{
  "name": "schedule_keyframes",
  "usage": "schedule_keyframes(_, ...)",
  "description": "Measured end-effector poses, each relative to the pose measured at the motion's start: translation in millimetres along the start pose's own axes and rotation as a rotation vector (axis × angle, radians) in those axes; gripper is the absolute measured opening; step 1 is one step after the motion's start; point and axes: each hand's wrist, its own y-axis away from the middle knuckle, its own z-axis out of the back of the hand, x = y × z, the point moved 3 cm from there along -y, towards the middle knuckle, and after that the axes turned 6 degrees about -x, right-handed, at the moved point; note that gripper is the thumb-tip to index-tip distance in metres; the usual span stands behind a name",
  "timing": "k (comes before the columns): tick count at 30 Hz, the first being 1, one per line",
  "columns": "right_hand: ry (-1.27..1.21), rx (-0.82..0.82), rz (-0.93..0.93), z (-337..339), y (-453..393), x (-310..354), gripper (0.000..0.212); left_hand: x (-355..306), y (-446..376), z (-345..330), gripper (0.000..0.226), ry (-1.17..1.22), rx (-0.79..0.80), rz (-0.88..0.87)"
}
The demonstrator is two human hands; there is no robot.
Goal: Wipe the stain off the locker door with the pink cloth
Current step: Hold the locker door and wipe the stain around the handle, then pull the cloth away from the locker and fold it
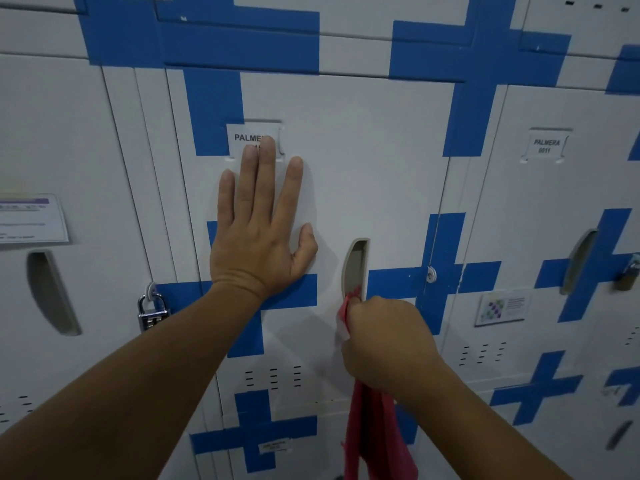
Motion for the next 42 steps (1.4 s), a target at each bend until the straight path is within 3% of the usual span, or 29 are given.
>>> schedule_keyframes(3,-0.052,-0.031,-0.008,4.7,4.8,-5.3,0.017,-0.8,-0.5,0.4,0.078,0.008,-0.011,-0.004)
schedule_keyframes(7,-0.264,0.138,-0.09,-24.7,37.0,-2.7,0.025,0.5,0.1,-0.3,0.078,0.01,-0.01,0.0)
schedule_keyframes(11,-0.398,0.064,-0.211,-42.9,48.7,-11.2,0.025,-1.1,-0.5,0.8,0.077,0.023,-0.021,-0.002)
schedule_keyframes(14,-0.509,-0.157,-0.278,-30.8,38.5,-14.9,0.019,0.0,-0.2,0.3,0.078,0.023,-0.008,-0.001)
schedule_keyframes(18,-0.533,-0.662,-0.203,2.6,11.0,-14.4,0.013,-0.4,0.2,0.4,0.08,0.027,-0.004,-0.001)
schedule_keyframes(22,-0.332,-0.823,-0.127,-2.6,-16.5,-7.7,0.02,0.5,0.7,-0.4,0.079,0.025,-0.001,-0.001)
schedule_keyframes(28,-0.194,-0.779,-0.122,-33.3,-12.3,-5.2,0.021,0.6,0.8,-0.4,0.078,0.031,0.007,-0.002)
schedule_keyframes(34,-0.236,-0.436,-0.174,-50.4,-0.1,-7.0,0.029,0.6,2.0,-2.3,0.078,0.03,0.014,-0.004)
schedule_keyframes(42,-0.295,-0.421,-0.25,-23.4,12.8,-11.5,0.022,-0.5,0.4,5.7,0.078,0.075,0.115,0.01)
